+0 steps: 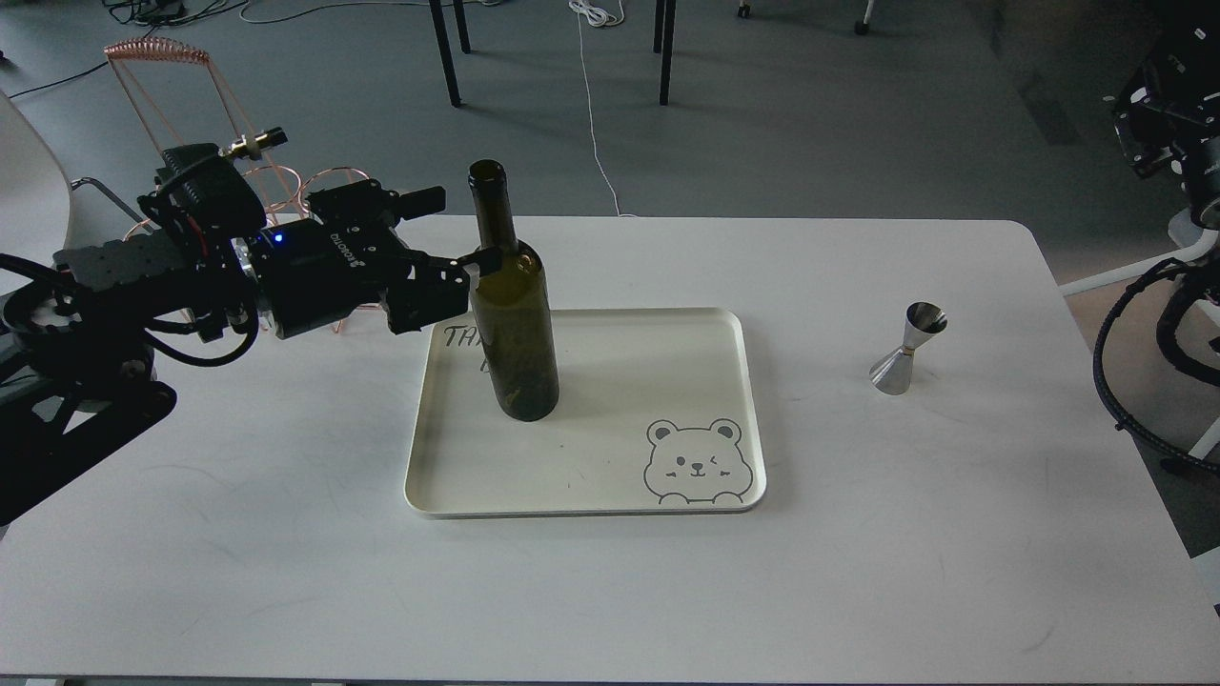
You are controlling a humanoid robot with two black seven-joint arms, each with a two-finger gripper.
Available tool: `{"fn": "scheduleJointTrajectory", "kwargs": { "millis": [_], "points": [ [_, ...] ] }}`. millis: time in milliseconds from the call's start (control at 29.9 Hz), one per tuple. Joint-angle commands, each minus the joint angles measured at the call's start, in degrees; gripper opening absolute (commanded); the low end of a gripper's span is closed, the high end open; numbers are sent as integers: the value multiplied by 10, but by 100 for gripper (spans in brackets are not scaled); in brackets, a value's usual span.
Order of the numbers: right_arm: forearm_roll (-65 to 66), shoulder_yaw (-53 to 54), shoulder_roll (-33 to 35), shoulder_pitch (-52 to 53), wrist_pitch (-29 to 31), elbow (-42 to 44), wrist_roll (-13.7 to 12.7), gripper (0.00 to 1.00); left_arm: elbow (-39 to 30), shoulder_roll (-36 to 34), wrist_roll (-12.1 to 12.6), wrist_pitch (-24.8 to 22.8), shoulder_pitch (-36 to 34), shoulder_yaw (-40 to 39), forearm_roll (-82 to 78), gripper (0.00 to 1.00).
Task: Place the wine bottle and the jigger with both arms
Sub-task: 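Reach the left gripper to the green wine bottle neck and grasp it, then lift the bottle with the left gripper and carry it over the wire rack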
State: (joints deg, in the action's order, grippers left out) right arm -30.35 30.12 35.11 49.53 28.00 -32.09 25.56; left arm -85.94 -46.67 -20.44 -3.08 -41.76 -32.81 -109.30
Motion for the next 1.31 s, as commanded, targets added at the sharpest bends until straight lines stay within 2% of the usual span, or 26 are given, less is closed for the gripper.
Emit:
{"fn": "scheduleJointTrajectory", "kwargs": {
  "millis": [0, 67, 167, 469, 804, 1004, 1272],
  "points": [
    [0, -2, 6, -3, 0, 1, 1, 99, 2, 12, 1, 0, -2, -2, 18, 93],
    [0, -2, 6, -7, 0, 1, 1, 99, 3, 21, 2, 1, -3, -3, 24, 91],
    [1, -2, 7, -8, 0, 1, 1, 99, 9, 29, 6, 1, -3, -3, 25, 74],
    [6, -2, 7, -9, 0, 1, 1, 99, 34, 49, 11, 2, -4, -3, 26, 73],
    [13, -4, 6, -8, 0, 1, 2, 99, 34, 44, 7, 3, -3, -2, 25, 34],
    [21, -4, 7, -8, 0, 2, 2, 99, 28, 42, 7, 3, -6, -3, 23, 21],
    [21, -5, 7, -7, 0, 13, 2, 99, 24, 30, 2, 4, -15, -6, 23, 12]
  ]
}}
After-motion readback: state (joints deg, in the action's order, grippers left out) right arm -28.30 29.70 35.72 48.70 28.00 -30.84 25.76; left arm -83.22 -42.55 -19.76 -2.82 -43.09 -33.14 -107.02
